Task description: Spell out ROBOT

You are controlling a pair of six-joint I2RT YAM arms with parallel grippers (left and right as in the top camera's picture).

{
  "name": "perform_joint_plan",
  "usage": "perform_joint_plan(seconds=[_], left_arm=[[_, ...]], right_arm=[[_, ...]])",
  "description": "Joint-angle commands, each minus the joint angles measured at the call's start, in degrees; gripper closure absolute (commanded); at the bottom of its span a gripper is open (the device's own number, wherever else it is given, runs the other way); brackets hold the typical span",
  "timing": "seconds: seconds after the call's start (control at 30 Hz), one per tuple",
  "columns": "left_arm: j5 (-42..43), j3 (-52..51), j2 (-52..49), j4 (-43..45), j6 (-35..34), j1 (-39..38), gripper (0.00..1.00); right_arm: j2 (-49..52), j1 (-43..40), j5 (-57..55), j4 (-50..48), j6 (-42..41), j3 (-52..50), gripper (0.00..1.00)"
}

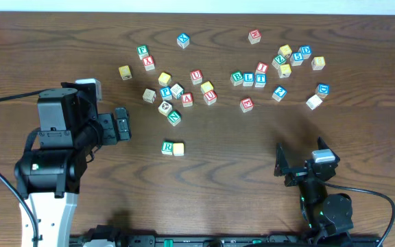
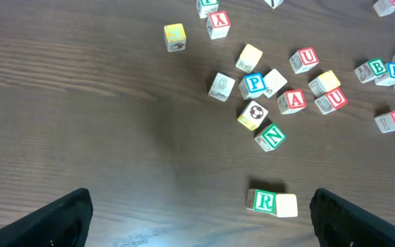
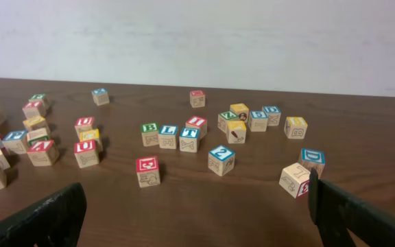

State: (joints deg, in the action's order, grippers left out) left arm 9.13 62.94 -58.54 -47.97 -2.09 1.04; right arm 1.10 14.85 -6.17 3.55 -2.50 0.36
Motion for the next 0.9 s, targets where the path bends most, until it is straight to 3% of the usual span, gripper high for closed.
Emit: perform_joint_plan(seconds=[0.0,0.17,0.37,0.6,0.67,0.87], left_arm=[[0.7,1.4,-0.7,0.0,0.3,0.3,0.0],[0.7,1.4,-1.3,0.0,0.3,0.3,0.01],[0.7,1.4,-1.3,0.0,0.4,0.3,0.01],[0.7,1.4,-1.3,0.0,0.3,0.3,0.01],[0.7,1.4,-1.3,0.0,0.3,0.3,0.01],[0.7,1.4,-1.3,0.0,0.3,0.3,0.01]], right_arm=[[0.0,-0.5,-0.8,0.0,0.4,0.0,0.01],[0.0,-0.5,-0.3,-0.3,0.2,0.0,0.01],[0.0,-0.5,9.1,-3.5,-2.2,0.6,0.01],[3.3,-0.6,11.0,-1.7,0.3,11.2,0.01],[7.7,-0.6,12.2,1.4,2.4,16.6,0.01],[33.3,-0.5,19.7,15.5,7.7,38.8,0.01]])
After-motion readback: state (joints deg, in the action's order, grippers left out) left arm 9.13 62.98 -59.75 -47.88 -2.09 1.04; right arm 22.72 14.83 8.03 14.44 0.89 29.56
